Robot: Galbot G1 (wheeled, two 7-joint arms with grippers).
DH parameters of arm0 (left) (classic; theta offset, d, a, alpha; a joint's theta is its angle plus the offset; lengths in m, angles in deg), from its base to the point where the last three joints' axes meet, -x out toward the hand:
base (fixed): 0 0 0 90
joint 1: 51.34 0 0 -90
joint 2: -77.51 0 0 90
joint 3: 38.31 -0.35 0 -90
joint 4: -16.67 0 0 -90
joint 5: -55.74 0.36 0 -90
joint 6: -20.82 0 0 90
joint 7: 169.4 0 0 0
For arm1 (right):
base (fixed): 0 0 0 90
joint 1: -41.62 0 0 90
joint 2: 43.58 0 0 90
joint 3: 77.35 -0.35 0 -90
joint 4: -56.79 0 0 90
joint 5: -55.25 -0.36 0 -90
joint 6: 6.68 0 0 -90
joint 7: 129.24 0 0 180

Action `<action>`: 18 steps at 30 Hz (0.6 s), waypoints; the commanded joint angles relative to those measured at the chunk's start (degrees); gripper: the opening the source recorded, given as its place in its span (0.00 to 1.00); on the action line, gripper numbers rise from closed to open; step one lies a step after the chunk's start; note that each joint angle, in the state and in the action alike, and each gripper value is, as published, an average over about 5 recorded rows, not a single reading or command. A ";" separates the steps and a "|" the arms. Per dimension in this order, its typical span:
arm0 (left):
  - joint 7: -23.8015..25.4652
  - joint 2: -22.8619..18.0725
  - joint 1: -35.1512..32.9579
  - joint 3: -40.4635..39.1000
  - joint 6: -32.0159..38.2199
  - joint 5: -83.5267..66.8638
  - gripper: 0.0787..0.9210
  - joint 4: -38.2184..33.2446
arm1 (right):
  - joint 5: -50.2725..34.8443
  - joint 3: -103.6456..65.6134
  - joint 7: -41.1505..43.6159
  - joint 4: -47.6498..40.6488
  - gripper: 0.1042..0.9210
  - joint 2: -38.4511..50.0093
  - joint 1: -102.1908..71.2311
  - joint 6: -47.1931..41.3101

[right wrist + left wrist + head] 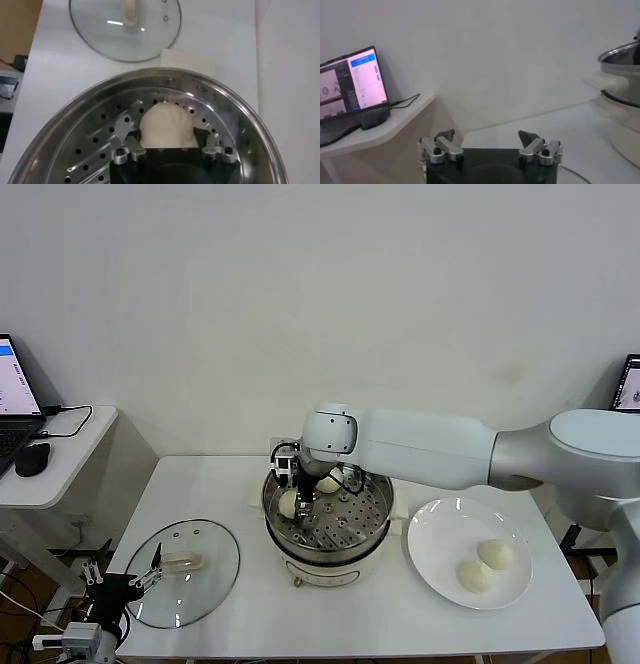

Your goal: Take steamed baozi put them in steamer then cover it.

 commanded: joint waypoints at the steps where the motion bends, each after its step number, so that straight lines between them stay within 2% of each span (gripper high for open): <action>1: 0.00 0.09 -0.07 0.06 0.00 -0.02 0.88 0.06 | 0.79 -0.38 4.51 2.33 0.87 3.36 4.23 0.13; 8: 0.05 0.62 0.05 0.26 -0.04 -0.27 0.88 -0.14 | 4.38 1.69 13.85 11.00 0.88 17.06 15.21 4.77; 18: 0.04 1.13 -0.17 -0.55 -0.07 -0.07 0.88 -0.65 | 17.43 5.05 22.82 21.72 0.88 40.34 17.97 14.44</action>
